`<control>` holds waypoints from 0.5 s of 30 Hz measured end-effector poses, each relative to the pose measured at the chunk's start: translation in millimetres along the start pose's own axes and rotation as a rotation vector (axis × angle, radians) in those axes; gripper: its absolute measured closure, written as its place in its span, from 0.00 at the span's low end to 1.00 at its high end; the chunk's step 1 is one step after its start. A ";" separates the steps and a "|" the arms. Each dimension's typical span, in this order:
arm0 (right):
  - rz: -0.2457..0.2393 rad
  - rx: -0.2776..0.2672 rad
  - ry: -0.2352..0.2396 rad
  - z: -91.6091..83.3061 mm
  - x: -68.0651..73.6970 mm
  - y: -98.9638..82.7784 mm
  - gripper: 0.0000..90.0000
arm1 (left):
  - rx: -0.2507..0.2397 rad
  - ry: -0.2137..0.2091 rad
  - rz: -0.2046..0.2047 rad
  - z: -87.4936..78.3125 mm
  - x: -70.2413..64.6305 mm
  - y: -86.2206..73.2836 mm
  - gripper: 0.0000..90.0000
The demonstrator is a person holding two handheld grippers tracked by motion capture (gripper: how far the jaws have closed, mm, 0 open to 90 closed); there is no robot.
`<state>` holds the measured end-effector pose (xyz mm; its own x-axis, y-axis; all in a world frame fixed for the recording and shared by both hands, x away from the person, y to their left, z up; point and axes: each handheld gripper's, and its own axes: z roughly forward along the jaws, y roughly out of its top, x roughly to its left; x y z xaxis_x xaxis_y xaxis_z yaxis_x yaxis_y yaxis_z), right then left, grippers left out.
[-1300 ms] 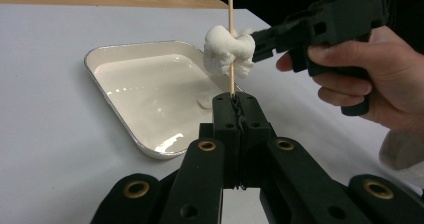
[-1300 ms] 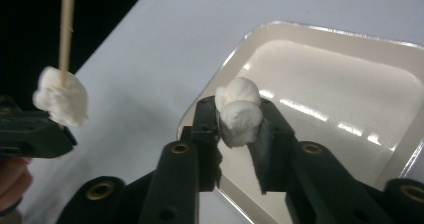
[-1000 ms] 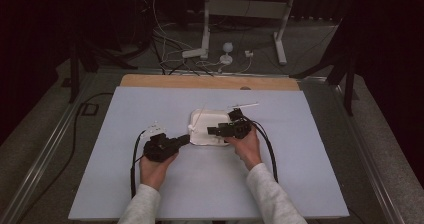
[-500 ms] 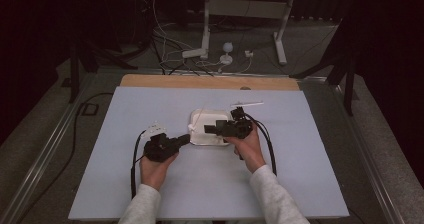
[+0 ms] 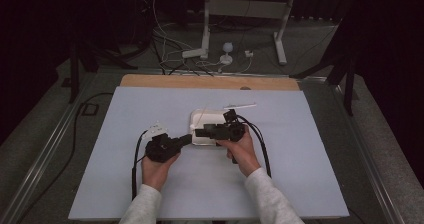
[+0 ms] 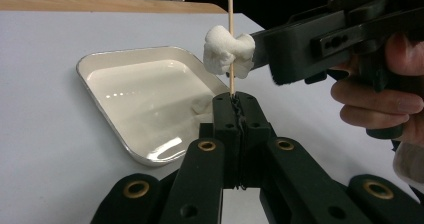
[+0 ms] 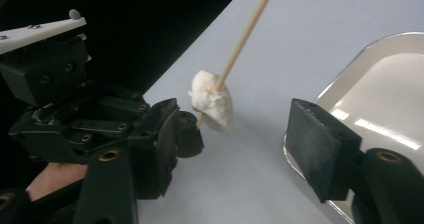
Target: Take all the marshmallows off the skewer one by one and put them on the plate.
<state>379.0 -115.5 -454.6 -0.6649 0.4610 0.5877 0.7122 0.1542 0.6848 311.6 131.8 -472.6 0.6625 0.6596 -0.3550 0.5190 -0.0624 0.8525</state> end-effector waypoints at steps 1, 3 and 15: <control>0.000 0.000 0.000 0.0 0.0 0.0 0.44 | 0.000 0.000 0.000 0.0 0.0 0.0 1.00; 0.013 0.004 0.023 2.0 0.7 -0.2 0.49 | -0.002 -0.005 -0.001 0.4 -1.0 0.3 1.00; 0.078 -0.009 0.100 5.9 -2.0 -0.3 0.79 | -0.002 -0.029 0.012 3.2 -3.1 -0.5 1.00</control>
<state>381.5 -111.4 -458.5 -0.6268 0.3821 0.6791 0.7611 0.1134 0.6386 310.9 127.4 -473.0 0.6837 0.6372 -0.3557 0.5100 -0.0686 0.8574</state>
